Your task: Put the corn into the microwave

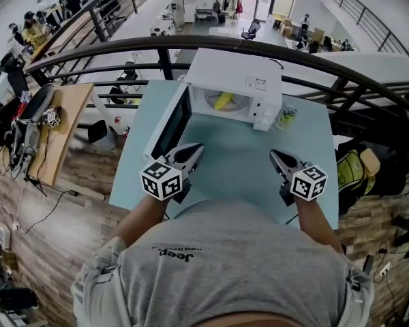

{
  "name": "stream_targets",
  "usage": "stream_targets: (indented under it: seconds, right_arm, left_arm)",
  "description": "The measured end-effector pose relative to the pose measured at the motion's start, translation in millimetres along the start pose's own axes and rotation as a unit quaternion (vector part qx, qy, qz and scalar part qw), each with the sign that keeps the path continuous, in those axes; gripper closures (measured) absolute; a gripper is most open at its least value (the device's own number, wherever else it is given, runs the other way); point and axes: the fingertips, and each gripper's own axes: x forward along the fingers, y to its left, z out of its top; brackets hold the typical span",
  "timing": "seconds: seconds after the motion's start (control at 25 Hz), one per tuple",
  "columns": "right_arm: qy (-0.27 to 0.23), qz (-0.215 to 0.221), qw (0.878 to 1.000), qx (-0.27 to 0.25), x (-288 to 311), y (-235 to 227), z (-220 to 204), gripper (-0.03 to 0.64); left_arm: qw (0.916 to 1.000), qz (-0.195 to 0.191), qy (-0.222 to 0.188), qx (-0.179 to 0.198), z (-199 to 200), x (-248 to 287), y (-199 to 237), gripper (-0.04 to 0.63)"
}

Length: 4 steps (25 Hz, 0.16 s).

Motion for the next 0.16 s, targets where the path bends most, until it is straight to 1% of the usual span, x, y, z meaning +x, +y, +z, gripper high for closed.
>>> stream_targets:
  seconds: [0.16]
  right_arm:
    - [0.0,0.002,1.0,0.0,0.1,1.0,-0.1,0.6]
  left_arm:
    - [1.0,-0.001,0.001,-0.002,-1.6,0.4,-1.5,0.577]
